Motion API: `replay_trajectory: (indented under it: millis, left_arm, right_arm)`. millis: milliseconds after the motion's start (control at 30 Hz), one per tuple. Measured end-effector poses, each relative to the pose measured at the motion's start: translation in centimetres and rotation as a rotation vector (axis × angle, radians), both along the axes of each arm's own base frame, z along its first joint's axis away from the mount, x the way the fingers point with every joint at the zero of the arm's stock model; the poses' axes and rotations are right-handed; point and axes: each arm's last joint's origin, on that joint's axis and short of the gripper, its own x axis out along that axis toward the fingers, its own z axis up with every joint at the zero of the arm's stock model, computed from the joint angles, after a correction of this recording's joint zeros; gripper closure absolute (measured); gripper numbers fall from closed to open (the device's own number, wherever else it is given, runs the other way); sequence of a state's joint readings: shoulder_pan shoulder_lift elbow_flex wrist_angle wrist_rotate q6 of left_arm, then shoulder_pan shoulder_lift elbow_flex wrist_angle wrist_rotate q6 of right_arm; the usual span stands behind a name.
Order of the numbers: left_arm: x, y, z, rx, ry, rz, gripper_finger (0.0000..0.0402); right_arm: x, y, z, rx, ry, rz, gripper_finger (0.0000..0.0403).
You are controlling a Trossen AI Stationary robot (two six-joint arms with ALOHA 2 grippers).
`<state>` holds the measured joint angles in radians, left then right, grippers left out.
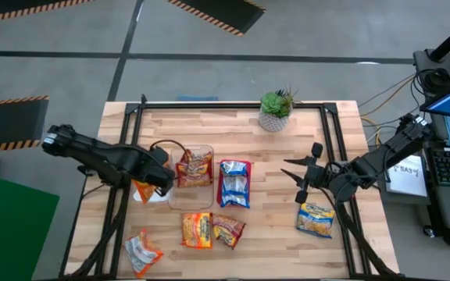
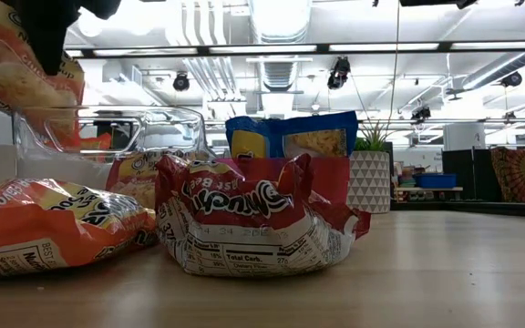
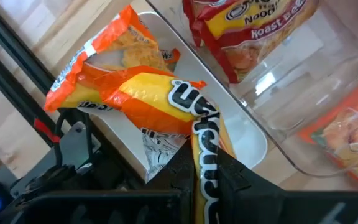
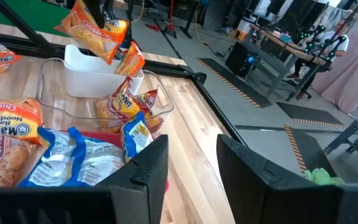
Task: Sort Maruchan noodles
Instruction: Put the orange noodle pack into the white bin
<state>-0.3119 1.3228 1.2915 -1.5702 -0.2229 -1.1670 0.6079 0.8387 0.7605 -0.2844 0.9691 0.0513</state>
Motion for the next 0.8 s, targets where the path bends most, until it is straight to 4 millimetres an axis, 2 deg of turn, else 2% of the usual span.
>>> replay_trajectory:
  millis: [467,667,800]
  left_arm:
    - [2.4,-0.6,-2.5,0.060,0.135,-0.053,0.0396]
    - [4.0,-0.8,-4.3,0.193,0.155,0.032,0.0396]
    - [5.0,-1.1,-5.8,0.219,0.199,0.074,0.0396]
  right_arm:
    - [0.0,0.0,0.0,-0.003,0.003,0.000,0.0278]
    - [0.0,0.0,0.0,-0.005,0.004,0.001,0.0278]
    - [0.0,0.0,0.0,-0.005,0.005,0.001,0.0278]
